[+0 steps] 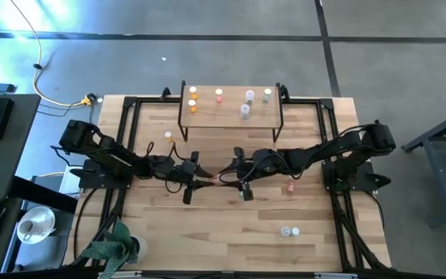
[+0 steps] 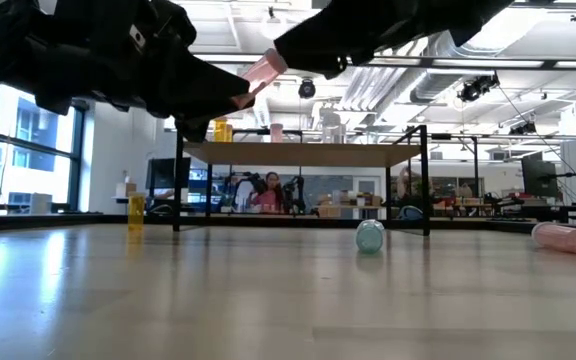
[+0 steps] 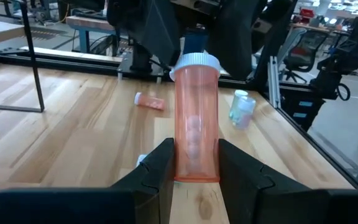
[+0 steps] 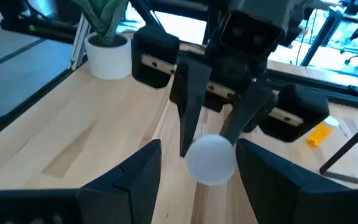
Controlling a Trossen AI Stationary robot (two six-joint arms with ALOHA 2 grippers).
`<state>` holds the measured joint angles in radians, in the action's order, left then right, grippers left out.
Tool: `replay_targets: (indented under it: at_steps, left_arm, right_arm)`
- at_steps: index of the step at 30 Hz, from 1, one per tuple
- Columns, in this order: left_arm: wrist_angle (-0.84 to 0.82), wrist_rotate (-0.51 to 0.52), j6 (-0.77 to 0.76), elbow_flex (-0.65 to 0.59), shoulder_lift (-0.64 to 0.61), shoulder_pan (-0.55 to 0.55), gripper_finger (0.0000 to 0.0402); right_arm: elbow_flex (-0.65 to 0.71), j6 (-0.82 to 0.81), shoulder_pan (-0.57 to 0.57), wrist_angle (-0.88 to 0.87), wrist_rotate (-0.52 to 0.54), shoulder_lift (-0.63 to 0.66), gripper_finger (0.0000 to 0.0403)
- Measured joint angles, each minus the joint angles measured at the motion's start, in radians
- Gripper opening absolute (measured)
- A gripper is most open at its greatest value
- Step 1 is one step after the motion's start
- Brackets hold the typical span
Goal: Pick and place medicine bottles onto shelf by color
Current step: Align the left pink pill bottle with the other pink pill bottle on the shelf
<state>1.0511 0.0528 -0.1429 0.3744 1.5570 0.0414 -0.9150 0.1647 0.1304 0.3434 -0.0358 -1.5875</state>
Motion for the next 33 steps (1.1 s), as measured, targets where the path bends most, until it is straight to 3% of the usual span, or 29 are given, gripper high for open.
replay_targets:
  at_steps: [19,33]
  left_arm:
    - [0.004,0.041,0.034,0.006,0.0,-0.002,0.0092]
    - [0.056,0.037,0.061,0.006,0.001,-0.002,0.0092]
  right_arm:
    - [0.0,-0.033,-0.013,0.021,0.006,0.0,0.0197]
    - [0.0,-0.033,-0.014,0.026,0.01,0.001,0.0124]
